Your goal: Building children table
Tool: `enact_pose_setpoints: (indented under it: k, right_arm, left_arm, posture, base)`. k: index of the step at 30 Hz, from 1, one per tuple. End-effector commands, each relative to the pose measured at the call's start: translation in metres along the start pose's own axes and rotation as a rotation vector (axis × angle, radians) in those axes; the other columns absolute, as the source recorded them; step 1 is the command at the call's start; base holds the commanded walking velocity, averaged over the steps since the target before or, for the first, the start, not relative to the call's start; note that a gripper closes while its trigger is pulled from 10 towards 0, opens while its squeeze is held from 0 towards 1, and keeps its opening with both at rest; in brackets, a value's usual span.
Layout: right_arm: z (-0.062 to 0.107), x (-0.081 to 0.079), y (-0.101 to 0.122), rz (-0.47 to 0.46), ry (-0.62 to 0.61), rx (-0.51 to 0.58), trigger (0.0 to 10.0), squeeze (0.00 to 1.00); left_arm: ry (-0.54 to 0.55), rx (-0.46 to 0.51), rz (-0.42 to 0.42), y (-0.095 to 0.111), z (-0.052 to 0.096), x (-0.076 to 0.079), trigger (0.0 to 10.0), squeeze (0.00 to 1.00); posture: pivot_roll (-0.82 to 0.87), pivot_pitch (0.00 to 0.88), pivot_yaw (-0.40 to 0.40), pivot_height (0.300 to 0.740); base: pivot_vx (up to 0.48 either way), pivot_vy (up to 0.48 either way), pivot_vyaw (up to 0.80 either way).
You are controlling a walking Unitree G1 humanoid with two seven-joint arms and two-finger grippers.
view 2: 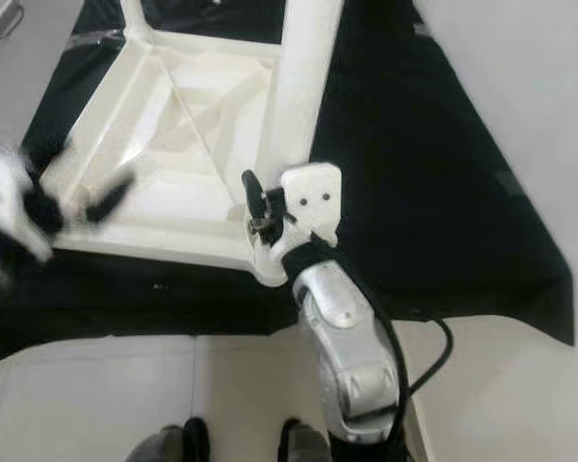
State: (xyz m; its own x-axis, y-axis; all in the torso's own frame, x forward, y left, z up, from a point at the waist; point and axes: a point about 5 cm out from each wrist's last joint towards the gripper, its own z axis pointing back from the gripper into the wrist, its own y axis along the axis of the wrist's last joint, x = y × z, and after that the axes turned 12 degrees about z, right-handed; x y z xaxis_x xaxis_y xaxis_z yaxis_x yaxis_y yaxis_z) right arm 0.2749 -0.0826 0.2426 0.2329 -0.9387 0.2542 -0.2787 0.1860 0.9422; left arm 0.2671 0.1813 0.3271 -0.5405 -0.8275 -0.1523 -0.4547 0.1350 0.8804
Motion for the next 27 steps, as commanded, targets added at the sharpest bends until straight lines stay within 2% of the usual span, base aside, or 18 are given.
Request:
enact_pose_setpoints:
  k: [1, 4, 5, 7, 8, 9, 10, 11, 12, 14, 18, 23, 26, 27]
  right_arm:
    - [-0.001, -0.002, -0.038, 0.001, -0.012, -0.196, 10.0, 0.00]
    - [-0.009, -0.002, -0.037, 0.003, -0.014, -0.177, 10.0, 0.00]
    - [-0.009, -0.002, -0.037, 0.003, -0.014, -0.177, 10.0, 0.00]
    - [-0.013, -0.004, -0.035, 0.001, -0.011, -0.167, 10.0, 0.00]
    - [-0.013, -0.004, -0.035, 0.001, -0.011, -0.167, 10.0, 0.00]
    - [-0.015, -0.004, -0.035, 0.000, -0.009, -0.160, 10.0, 0.00]
    - [-0.017, -0.005, -0.033, -0.002, -0.007, -0.152, 10.0, 0.00]
    - [-0.017, -0.005, -0.033, -0.002, -0.007, -0.152, 10.0, 0.00]
    - [-0.018, -0.006, -0.031, -0.005, -0.005, -0.143, 10.0, 0.00]
    - [-0.020, -0.007, -0.029, -0.006, -0.003, -0.134, 10.0, 0.00]
    - [-0.022, -0.017, -0.022, -0.010, 0.024, -0.099, 10.0, 0.00]
    - [-0.023, -0.019, -0.021, -0.018, 0.034, -0.088, 10.0, 0.00]
    - [-0.023, -0.020, -0.020, -0.019, 0.035, -0.083, 10.0, 0.00]
    - [-0.023, -0.020, -0.020, -0.020, 0.036, -0.081, 10.0, 0.00]
  left_arm:
    - [-0.200, -0.007, 0.114, 0.008, -0.012, 0.011, 10.0, 0.00]
    - [-0.562, 0.030, 0.288, 0.034, -0.039, 0.033, 10.0, 0.00]
    - [-0.562, 0.030, 0.288, 0.034, -0.039, 0.033, 10.0, 0.00]
    - [-0.707, 0.017, 0.362, 0.040, -0.054, 0.040, 10.0, 0.00]
    - [-0.707, 0.017, 0.362, 0.040, -0.054, 0.040, 10.0, 0.00]
    - [-0.764, 0.005, 0.399, 0.041, -0.063, 0.043, 10.0, 0.00]
    - [-0.801, -0.021, 0.396, 0.040, -0.073, 0.046, 10.0, 0.00]
    - [-0.801, -0.021, 0.396, 0.040, -0.073, 0.046, 10.0, 0.00]
    - [-0.839, -0.053, 0.389, 0.039, -0.081, 0.050, 10.0, 0.00]
    - [-0.867, -0.084, 0.385, 0.036, -0.086, 0.053, 10.0, 0.00]
    - [-0.817, -0.126, 0.292, 0.025, -0.120, 0.062, 10.0, 0.00]
    - [-0.798, -0.154, 0.232, 0.019, -0.135, 0.067, 10.0, 0.00]
    - [-0.807, -0.165, 0.243, 0.018, -0.141, 0.071, 10.0, 0.00]
    - [-0.827, -0.171, 0.255, 0.018, -0.143, 0.073, 5.7, 0.00]
  posture:
    - [-0.01, 0.218, -0.019, 0.740]
    - [0.00, 0.204, -0.014, 0.740]
    - [0.00, 0.204, -0.014, 0.740]
    - [-0.01, 0.196, -0.009, 0.740]
    - [-0.01, 0.196, -0.009, 0.740]
    - [-0.01, 0.194, -0.006, 0.740]
    - [-0.01, 0.189, -0.005, 0.740]
    - [-0.01, 0.189, -0.005, 0.740]
    - [-0.01, 0.189, -0.005, 0.740]
    - [-0.01, 0.186, 0.002, 0.740]
    - [-0.02, 0.185, 0.010, 0.740]
    - [-0.02, 0.184, 0.013, 0.740]
    - [-0.02, 0.184, 0.013, 0.740]
    - [-0.02, 0.185, 0.018, 0.740]
  base:
    - [0.000, 0.000, 0.00]
    - [0.000, 0.000, 0.00]
    - [0.000, 0.000, 0.00]
    - [0.000, 0.000, 0.00]
    - [0.000, 0.000, 0.00]
    - [0.000, 0.000, 0.00]
    - [0.000, 0.000, 0.00]
    - [0.000, 0.000, 0.00]
    - [0.000, 0.000, 0.00]
    - [0.000, 0.000, 0.00]
    - [0.000, 0.000, 0.00]
    - [0.000, 0.000, 0.00]
    - [0.000, 0.000, 0.00]
    - [0.000, 0.000, 0.00]
